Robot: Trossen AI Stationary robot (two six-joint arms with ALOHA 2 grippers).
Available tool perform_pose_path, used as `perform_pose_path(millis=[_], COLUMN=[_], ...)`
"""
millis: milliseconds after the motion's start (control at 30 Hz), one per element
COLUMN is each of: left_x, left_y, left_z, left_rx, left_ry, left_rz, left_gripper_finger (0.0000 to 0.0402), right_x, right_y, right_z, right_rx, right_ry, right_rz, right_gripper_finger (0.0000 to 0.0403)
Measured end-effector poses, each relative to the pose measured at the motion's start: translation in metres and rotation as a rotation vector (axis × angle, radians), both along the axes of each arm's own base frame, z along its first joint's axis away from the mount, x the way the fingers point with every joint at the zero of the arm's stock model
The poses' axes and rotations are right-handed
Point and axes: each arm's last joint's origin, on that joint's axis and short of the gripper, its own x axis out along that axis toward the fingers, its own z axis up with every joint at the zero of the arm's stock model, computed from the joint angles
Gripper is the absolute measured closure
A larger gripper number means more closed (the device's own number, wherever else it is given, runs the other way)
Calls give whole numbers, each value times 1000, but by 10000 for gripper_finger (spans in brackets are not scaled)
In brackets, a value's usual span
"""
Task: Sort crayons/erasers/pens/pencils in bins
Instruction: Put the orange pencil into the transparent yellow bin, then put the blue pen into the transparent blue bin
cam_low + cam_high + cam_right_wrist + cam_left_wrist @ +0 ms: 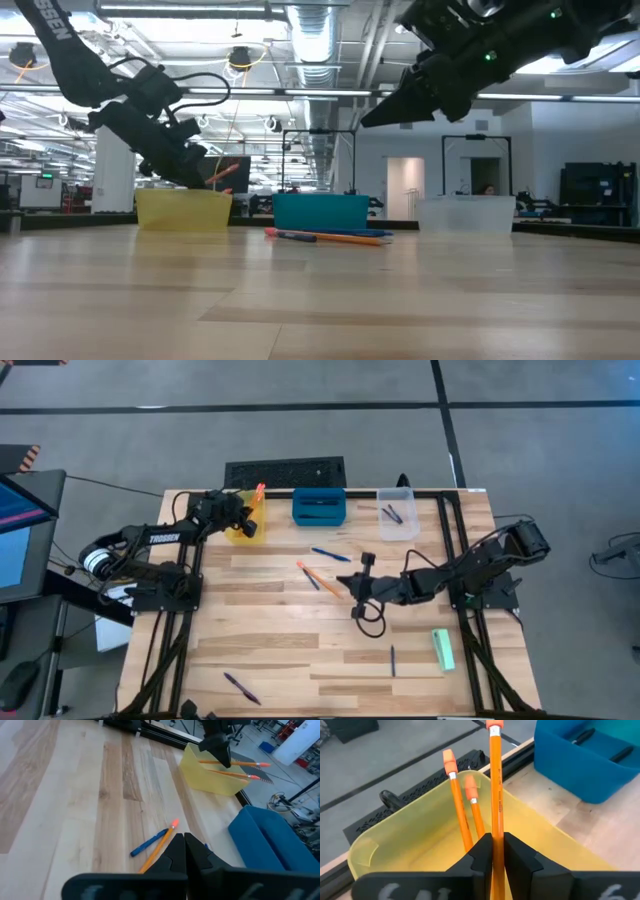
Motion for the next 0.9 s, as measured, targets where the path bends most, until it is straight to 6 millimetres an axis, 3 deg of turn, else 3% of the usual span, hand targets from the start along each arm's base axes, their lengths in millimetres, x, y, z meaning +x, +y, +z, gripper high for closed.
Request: perform_pose_path(millis=[367,500,600,767,900], left_x=[0,0,4,14,27], left_y=[0,0,-5,-20,-37], left_z=[1,6,12,27,37], left_rx=[-1,35,75,151,169], left_ry=[-15,-19,-17,-46,-127], left_rz=[9,-4,-30,-167,-348], left_gripper_finger=[315,302,317,388,399], right_x=[1,3,3,0,-1], right_y=[-8,-19,-30,-54,-77], right_z=[-1,-3,-6,-14,-15], right_rx=[-18,77,150,192,264], right_ry=[15,26,22,30,24], right_rz=[-15,16,28,-21,-17], right_gripper_finger=[401,401,402,402,400])
